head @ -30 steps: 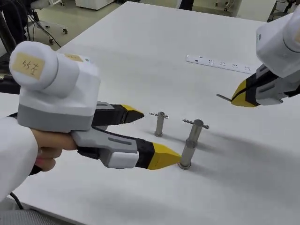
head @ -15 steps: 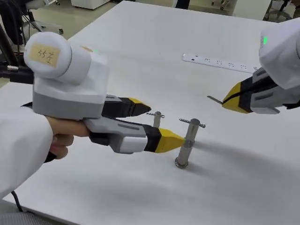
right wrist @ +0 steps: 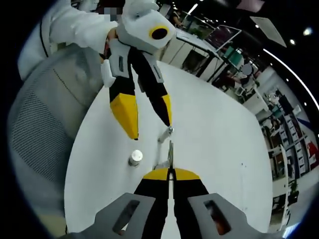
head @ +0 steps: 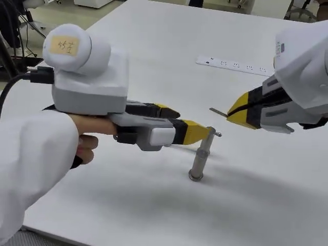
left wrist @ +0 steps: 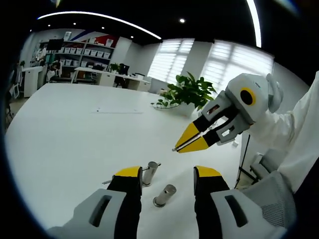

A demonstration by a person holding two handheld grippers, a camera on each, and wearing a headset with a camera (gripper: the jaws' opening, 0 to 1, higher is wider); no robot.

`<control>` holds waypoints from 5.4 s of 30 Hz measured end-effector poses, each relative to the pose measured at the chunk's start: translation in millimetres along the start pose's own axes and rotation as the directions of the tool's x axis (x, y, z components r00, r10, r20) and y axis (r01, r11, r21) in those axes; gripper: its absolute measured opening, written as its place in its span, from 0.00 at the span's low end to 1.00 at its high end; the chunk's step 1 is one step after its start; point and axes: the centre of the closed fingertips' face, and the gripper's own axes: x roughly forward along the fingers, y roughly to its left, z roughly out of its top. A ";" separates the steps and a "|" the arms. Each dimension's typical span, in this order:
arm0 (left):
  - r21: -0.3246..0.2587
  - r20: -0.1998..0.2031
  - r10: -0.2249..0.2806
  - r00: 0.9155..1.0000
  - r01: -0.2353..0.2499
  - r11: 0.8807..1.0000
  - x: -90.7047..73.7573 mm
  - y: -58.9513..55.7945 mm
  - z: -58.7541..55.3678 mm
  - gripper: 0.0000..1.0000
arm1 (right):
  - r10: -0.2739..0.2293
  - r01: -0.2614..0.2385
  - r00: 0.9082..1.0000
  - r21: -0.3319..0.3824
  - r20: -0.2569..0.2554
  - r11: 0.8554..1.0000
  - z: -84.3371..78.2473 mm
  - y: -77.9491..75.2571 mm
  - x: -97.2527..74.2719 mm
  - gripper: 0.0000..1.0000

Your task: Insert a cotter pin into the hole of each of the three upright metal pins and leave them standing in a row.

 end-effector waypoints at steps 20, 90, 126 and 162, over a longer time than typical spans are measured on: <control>-0.186 0.052 -0.074 0.996 0.083 0.979 10.3 -13.4 12.3 0.11 | 0.034 -0.030 0.998 -0.057 0.057 0.998 25.8 11.7 -1.7 0.00; 0.207 -0.016 -0.141 0.990 0.141 0.968 -3.8 -37.0 7.5 0.00 | 0.154 -0.188 0.970 0.179 0.190 0.966 17.6 27.6 -8.2 0.09; 0.414 -0.155 -0.304 0.940 0.341 0.844 -0.4 -68.7 -6.4 0.00 | 0.350 -0.390 0.909 0.166 0.227 0.906 20.1 60.1 -23.7 0.00; 0.436 -0.284 -0.122 0.951 0.241 0.867 20.2 -15.5 -46.0 0.20 | 0.266 -0.265 0.963 0.345 0.043 0.900 -44.3 65.9 7.5 0.00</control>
